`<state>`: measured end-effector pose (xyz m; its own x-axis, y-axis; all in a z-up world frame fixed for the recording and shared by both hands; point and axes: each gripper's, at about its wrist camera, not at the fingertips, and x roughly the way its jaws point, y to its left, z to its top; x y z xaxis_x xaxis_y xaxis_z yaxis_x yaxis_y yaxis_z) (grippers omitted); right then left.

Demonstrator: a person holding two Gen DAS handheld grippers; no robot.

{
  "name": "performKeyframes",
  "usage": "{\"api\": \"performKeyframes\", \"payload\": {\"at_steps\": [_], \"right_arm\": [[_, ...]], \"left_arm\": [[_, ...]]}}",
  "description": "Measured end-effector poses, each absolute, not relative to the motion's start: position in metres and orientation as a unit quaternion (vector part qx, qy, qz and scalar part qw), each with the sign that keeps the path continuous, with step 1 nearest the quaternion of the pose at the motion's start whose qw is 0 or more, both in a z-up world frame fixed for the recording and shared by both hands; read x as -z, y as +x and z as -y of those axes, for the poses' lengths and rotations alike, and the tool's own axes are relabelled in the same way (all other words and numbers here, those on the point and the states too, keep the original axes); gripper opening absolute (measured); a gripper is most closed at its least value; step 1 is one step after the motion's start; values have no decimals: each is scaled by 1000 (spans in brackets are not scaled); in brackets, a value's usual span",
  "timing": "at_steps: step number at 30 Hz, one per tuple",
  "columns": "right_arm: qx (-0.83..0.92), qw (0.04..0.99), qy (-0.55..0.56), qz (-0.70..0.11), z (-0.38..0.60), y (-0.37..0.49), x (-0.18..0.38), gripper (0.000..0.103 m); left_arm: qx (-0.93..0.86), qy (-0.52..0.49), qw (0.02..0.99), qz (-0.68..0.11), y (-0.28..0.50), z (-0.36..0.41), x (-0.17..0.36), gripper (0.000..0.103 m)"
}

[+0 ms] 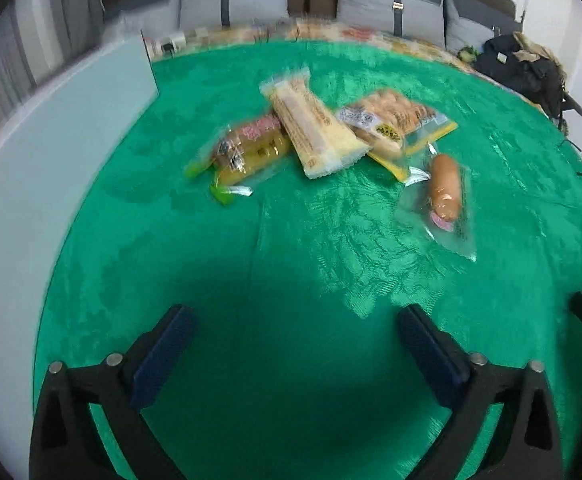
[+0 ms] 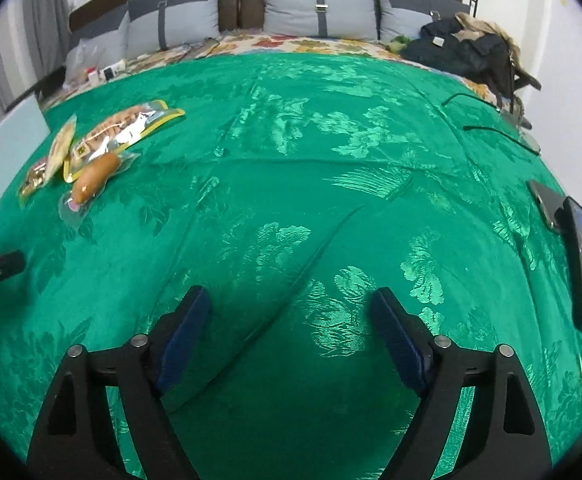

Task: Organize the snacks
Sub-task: 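Move both tools back over the remaining snacks, then grasp the green-labelled braised meat pack with the left gripper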

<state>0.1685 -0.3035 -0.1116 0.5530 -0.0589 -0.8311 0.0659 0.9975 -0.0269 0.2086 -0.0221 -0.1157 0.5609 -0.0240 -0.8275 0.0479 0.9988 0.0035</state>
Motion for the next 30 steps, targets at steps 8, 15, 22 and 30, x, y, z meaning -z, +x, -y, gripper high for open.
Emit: {"api": "performKeyframes", "payload": {"at_steps": [8, 15, 22, 30], "right_arm": [[36, 881, 2, -471, 302, 162, 113, 87], [36, 881, 2, -471, 302, 162, 113, 87], [36, 881, 2, -471, 303, 162, 113, 87], [36, 881, 2, -471, 303, 162, 113, 87]], "left_arm": [[21, 8, 889, -458, 207, 19, 117, 103], [21, 8, 889, -458, 206, 20, 118, 103], [22, 7, 889, -457, 205, 20, 118, 103], [24, 4, 889, -457, 201, 18, 118, 103]]}}
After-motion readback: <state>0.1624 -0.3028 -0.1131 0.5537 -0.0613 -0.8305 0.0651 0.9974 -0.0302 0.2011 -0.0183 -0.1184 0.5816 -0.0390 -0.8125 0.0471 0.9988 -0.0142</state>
